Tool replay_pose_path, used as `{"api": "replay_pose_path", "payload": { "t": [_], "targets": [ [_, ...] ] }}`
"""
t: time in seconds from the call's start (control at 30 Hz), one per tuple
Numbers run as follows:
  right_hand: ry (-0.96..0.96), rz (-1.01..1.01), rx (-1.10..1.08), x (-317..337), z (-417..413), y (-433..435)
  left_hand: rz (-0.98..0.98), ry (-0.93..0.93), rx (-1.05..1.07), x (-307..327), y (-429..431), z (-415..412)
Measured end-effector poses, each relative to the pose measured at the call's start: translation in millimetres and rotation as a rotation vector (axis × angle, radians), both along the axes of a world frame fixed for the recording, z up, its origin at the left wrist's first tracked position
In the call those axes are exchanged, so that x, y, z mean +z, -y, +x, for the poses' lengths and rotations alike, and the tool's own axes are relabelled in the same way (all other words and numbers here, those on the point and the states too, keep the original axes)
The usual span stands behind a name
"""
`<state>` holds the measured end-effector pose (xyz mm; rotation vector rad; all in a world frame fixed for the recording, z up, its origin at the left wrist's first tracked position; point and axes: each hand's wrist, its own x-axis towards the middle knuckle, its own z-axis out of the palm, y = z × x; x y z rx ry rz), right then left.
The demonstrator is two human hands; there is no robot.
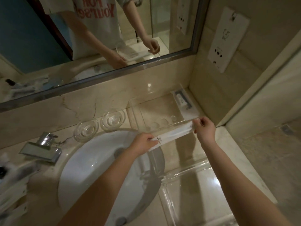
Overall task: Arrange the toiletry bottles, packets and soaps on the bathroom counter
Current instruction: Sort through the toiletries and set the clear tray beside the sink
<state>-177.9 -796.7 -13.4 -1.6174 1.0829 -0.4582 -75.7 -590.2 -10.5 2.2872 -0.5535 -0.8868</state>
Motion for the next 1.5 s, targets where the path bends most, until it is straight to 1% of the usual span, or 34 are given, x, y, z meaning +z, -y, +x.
{"api": "replay_pose_path", "payload": {
  "t": [0.07,0.13,0.23,0.33,0.43,0.5,0.53,0.63,0.73,0.83,1.03,1.27,1.4,1.5],
  "targets": [
    [-0.073,-0.031,-0.035,-8,-5,6,0.084,0.158,-0.082,-8,9,-5],
    [-0.197,-0.085,0.013,-12,-9,10,0.214,0.336,-0.214,-14,17,-13],
    [-0.350,-0.256,0.184,-18,-17,10,0.393,0.532,-0.347,-21,25,-20],
    [-0.498,-0.490,0.369,-26,-22,2,0.504,0.657,-0.418,-28,29,-22],
    [-0.604,-0.753,0.418,-33,-25,-11,0.542,0.678,-0.405,-31,28,-21],
    [-0.612,-0.892,0.458,-34,-26,-18,0.504,0.725,-0.370,-29,25,-22],
    [-0.597,-0.917,0.505,-33,-26,-22,0.463,0.767,-0.353,-25,23,-23],
    [-0.522,-0.932,0.664,-39,-27,-29,0.422,0.804,-0.369,-30,15,-30],
    [-0.542,-0.905,0.713,-40,-23,-29,0.407,0.793,-0.385,-34,11,-36],
    [-0.505,-0.918,0.715,-42,-18,-26,0.409,0.821,-0.375,-31,13,-34],
    [-0.515,-0.913,0.680,-42,-7,-27,0.422,0.803,-0.351,-28,18,-24],
    [-0.591,-0.930,0.654,-38,-12,-38,0.423,0.811,-0.345,-28,13,-26],
    [-0.502,-0.901,0.654,-28,-15,-51,0.378,0.822,-0.273,-16,-3,-29],
    [-0.416,-0.911,0.675,-15,-14,-68,0.319,0.739,-0.144,1,-23,-31]
  ]
}}
